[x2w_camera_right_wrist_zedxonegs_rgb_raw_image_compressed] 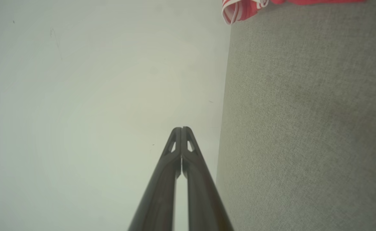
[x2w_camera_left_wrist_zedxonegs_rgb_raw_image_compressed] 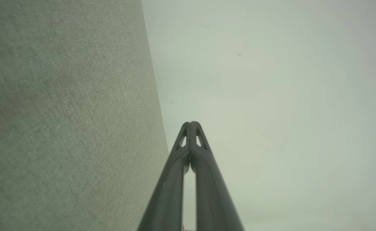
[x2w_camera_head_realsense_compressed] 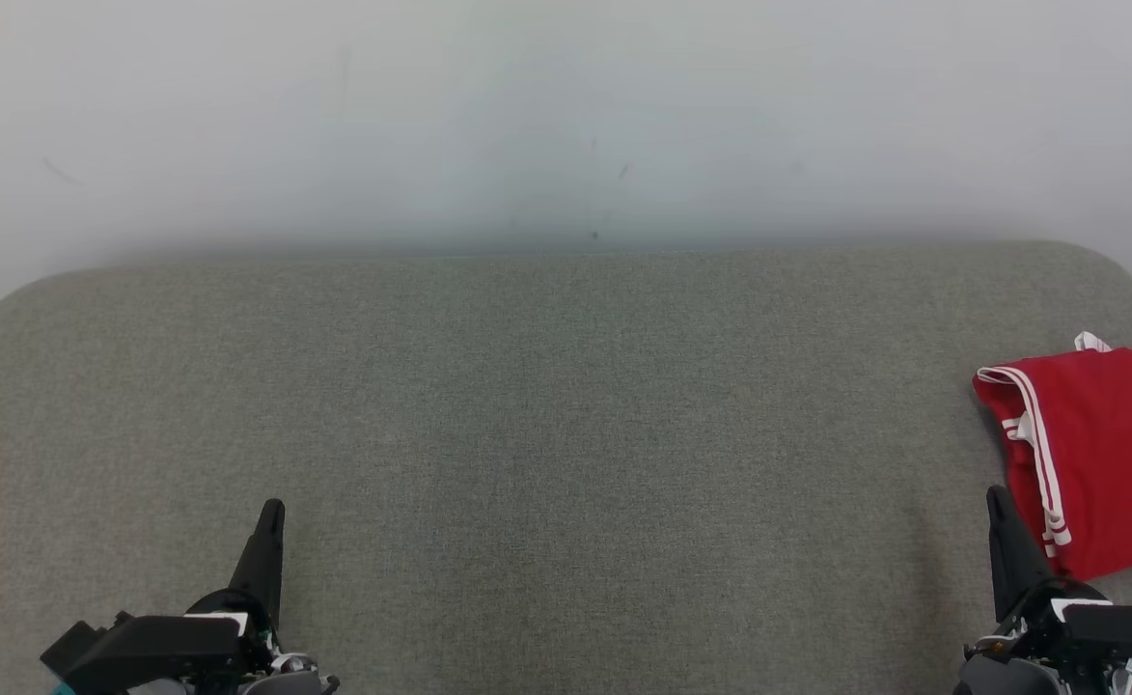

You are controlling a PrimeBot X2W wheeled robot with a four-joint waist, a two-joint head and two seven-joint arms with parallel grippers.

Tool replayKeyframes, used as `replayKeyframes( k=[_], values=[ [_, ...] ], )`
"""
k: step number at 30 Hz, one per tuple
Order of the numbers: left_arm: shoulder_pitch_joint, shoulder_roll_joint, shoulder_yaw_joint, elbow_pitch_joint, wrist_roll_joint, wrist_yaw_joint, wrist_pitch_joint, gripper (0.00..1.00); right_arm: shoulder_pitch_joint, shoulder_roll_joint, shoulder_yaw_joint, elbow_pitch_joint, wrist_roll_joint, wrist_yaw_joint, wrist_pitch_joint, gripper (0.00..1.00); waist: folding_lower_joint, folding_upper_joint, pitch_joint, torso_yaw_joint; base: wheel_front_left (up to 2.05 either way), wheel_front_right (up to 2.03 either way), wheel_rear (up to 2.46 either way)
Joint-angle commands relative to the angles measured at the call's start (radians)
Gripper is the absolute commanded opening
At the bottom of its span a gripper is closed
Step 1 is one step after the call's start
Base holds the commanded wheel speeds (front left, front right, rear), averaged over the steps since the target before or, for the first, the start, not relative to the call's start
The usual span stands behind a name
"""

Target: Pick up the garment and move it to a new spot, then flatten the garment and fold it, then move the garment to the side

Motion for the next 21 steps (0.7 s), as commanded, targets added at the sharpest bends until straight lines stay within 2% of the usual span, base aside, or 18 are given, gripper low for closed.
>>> replayKeyframes(
  k=[1, 21],
  values=[
    [-0.009, 0.005, 0.0, 0.0, -0.01, -0.003, -0.002, 0.0, 0.0, -0.001, -0.001, -0.003, 0.0, -0.002, 0.001, 0.0, 0.0, 0.0, 0.0, 0.0, 0.0, 0.0, 0.0],
    [-0.009, 0.005, 0.0, 0.0, -0.01, -0.003, -0.002, 0.0, 0.0, -0.001, -0.001, -0.003, 0.0, -0.002, 0.001, 0.0, 0.0, 0.0, 0.0, 0.0, 0.0, 0.0, 0.0]
  ],
)
